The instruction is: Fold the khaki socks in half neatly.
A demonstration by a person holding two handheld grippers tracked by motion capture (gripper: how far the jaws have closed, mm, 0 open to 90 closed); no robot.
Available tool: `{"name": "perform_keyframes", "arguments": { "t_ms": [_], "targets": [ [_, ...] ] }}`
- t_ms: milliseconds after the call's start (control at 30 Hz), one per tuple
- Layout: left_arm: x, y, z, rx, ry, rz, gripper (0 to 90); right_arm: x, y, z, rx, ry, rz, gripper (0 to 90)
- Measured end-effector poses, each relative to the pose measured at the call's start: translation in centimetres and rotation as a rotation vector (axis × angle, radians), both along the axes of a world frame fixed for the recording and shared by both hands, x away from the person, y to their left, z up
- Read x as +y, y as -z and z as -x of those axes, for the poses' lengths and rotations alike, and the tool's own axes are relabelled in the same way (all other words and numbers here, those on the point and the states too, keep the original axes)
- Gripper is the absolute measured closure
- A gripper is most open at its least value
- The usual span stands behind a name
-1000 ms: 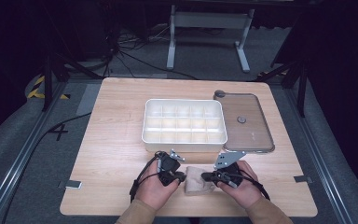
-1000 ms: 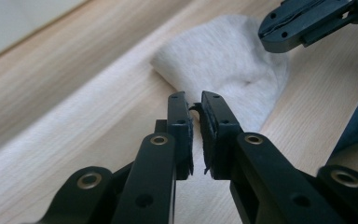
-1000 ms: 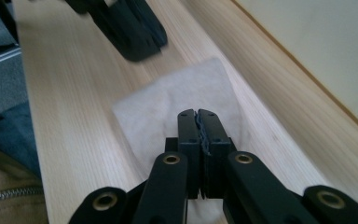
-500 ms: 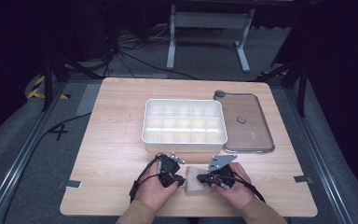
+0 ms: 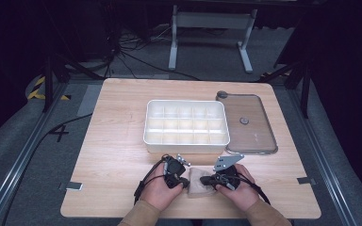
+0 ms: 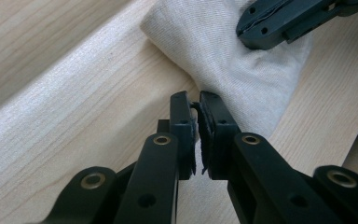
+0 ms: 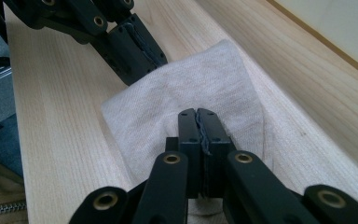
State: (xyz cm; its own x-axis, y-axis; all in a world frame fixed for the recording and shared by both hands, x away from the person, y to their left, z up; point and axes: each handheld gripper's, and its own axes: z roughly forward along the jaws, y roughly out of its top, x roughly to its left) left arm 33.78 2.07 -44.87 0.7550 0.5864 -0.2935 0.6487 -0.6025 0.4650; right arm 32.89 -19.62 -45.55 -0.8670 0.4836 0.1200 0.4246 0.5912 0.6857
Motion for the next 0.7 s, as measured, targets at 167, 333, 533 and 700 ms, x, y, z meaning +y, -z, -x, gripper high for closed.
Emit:
{"name": "perform_keyframes", "arguments": {
  "t_ms": [167, 333, 533, 700],
  "targets": [
    [-0.5, -0.2, 0.1, -0.016, 0.022, 0.025, 83.2, 0.0, 0.1, 0.2, -0.01, 0.005, -0.001, 89.9],
    [-0.9, -0.5, 0.3, -0.021, 0.039, 0.047, 83.7, 0.1, 0.2, 0.3, -0.017, 0.007, -0.008, 89.9],
    [-1.3, -1.2, 0.7, -0.06, 0.075, 0.035, 84.5, 0.6, 0.3, 0.7, -0.035, 0.005, -0.012, 90.0],
    [-0.8, -1.1, 0.5, -0.051, 0.074, 0.043, 82.7, 0.8, 0.3, 0.9, -0.056, -0.005, -0.008, 89.7]
  ]
}}
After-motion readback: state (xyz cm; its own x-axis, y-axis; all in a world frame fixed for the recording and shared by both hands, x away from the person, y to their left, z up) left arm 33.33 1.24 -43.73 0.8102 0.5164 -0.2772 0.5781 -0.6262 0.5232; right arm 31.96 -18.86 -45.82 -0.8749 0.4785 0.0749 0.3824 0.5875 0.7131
